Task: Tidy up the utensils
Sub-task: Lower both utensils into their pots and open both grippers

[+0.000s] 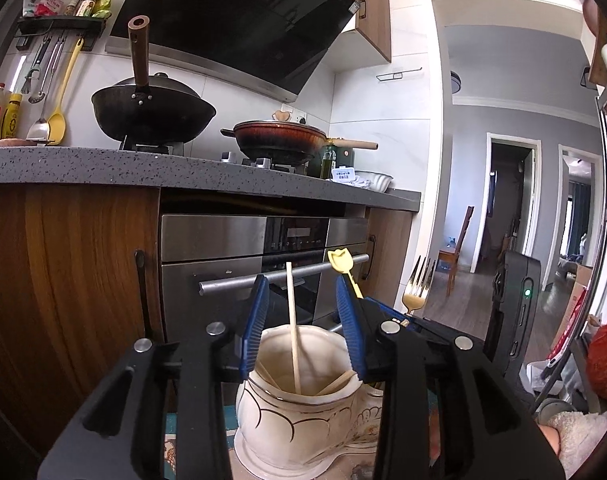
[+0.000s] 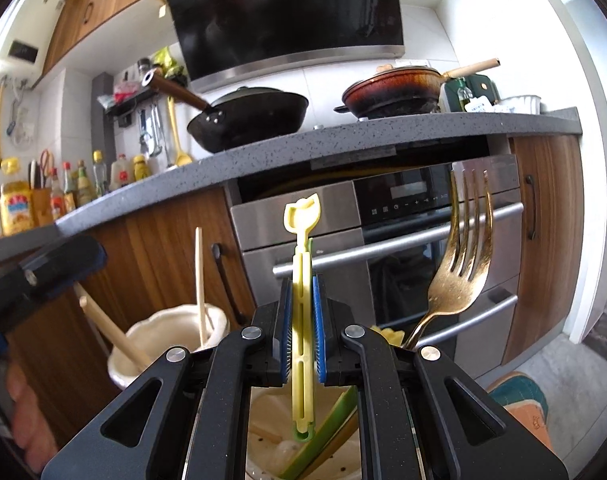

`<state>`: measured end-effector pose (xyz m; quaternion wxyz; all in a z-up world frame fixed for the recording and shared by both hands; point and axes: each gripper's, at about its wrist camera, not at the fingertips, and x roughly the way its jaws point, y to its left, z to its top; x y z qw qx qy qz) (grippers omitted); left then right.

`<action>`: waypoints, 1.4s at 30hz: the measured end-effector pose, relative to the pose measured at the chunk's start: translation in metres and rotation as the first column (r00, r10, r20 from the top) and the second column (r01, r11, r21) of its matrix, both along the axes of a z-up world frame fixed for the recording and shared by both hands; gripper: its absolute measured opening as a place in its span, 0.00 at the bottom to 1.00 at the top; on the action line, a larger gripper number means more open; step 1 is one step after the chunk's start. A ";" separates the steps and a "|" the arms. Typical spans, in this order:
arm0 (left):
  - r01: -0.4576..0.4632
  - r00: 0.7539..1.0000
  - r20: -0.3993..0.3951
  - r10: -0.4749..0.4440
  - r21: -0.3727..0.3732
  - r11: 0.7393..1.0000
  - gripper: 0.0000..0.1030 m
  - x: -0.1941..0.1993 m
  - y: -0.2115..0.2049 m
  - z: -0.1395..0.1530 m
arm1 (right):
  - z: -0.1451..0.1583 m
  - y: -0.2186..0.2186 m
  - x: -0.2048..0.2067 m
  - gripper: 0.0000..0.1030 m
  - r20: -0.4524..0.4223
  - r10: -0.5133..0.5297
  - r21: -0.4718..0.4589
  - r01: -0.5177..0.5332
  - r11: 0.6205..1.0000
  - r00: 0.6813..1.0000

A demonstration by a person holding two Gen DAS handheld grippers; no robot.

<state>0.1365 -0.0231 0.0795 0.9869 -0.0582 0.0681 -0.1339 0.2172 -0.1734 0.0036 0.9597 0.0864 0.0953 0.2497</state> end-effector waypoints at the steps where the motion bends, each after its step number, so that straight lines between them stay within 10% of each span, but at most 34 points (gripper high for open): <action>1: 0.005 1.000 -0.002 -0.005 -0.005 1.000 0.35 -0.002 0.001 0.000 | -0.001 0.002 -0.002 0.11 0.004 0.000 -0.015 0.001 1.000 1.000; 26: -0.019 0.999 -0.035 0.018 -0.027 0.999 0.40 -0.039 0.023 -0.011 | -0.015 0.001 -0.046 0.11 -0.051 -0.085 -0.116 0.079 0.990 0.995; 30: -0.041 0.998 -0.040 0.041 -0.015 0.999 0.46 -0.046 0.022 -0.017 | -0.018 -0.006 -0.047 0.36 -0.077 -0.089 -0.089 0.082 0.993 0.993; 42: -0.090 0.993 -0.081 0.090 0.003 0.996 0.68 -0.070 0.030 -0.039 | -0.009 -0.033 -0.084 0.68 -0.055 -0.132 -0.011 0.131 0.991 0.990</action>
